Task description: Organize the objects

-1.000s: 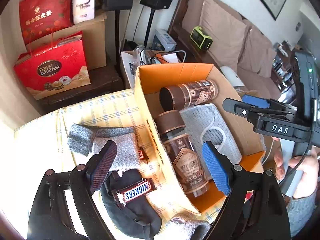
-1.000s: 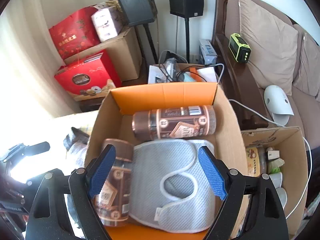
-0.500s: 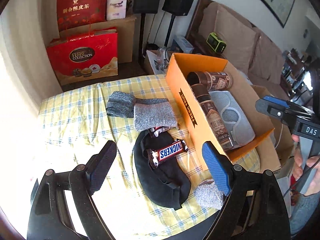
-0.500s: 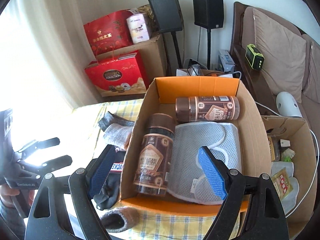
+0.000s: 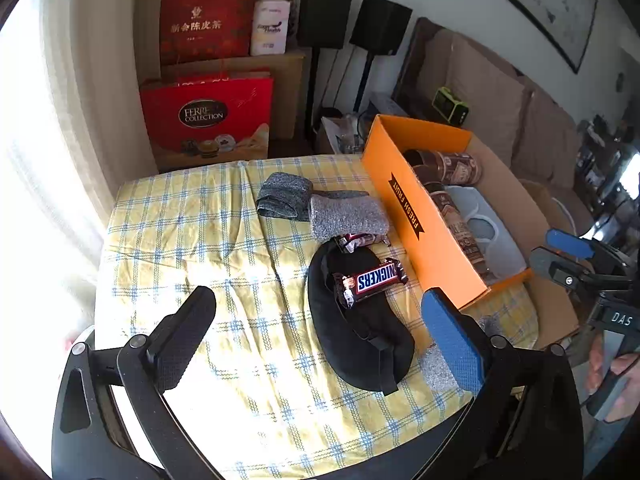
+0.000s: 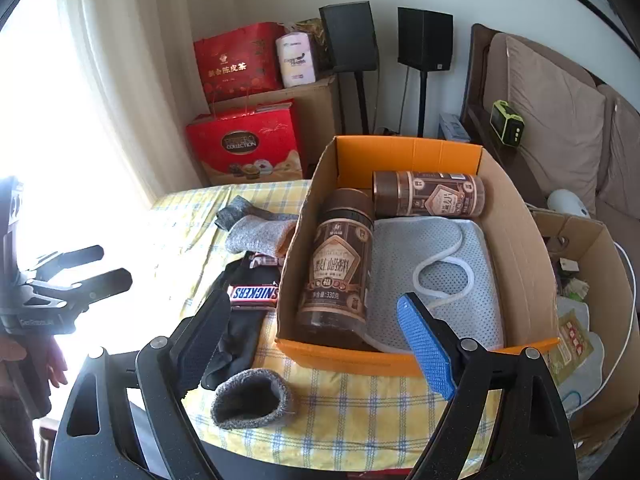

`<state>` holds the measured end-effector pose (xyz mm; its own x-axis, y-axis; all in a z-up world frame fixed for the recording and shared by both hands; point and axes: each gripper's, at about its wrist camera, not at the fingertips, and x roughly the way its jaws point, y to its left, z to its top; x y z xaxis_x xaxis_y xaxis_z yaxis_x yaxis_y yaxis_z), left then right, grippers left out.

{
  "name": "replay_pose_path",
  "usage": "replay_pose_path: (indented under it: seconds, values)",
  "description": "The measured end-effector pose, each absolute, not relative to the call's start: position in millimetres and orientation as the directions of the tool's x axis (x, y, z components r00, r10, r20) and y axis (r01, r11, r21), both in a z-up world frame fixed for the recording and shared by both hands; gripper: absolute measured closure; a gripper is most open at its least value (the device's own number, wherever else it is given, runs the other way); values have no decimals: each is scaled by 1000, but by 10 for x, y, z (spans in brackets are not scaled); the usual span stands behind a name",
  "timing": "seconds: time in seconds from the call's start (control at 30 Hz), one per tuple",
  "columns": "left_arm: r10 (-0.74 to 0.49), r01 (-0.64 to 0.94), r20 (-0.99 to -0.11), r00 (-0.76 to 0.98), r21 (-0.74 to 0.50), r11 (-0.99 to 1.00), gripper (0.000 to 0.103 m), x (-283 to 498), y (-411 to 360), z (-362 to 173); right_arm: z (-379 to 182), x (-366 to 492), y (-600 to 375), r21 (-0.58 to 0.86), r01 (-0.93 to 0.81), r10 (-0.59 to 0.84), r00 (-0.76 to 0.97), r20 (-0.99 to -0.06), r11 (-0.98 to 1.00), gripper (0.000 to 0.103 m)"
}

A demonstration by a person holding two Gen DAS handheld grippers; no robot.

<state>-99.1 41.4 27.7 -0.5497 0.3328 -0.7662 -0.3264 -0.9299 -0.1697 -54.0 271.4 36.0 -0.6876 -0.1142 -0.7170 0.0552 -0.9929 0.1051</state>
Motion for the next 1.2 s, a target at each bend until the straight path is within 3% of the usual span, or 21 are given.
replay_pose_path:
  seconds: [0.1,0.63,1.2]
  values:
    - [327,-328,-760,-562,-159,-931,0,-880,402,251,320,-455,2686,95,49,-102,-701,-706,-994,0]
    - [334,-304,-721,-607,-178,-936,0,-589,264,164,182,-28,2561,50,18,-47,-746,-665,-999,1]
    - [326,-270,-724,-608,-197,-942,0,-942,349,-106,-403,62,2327,128,73,-141,-723,-676,-989,1]
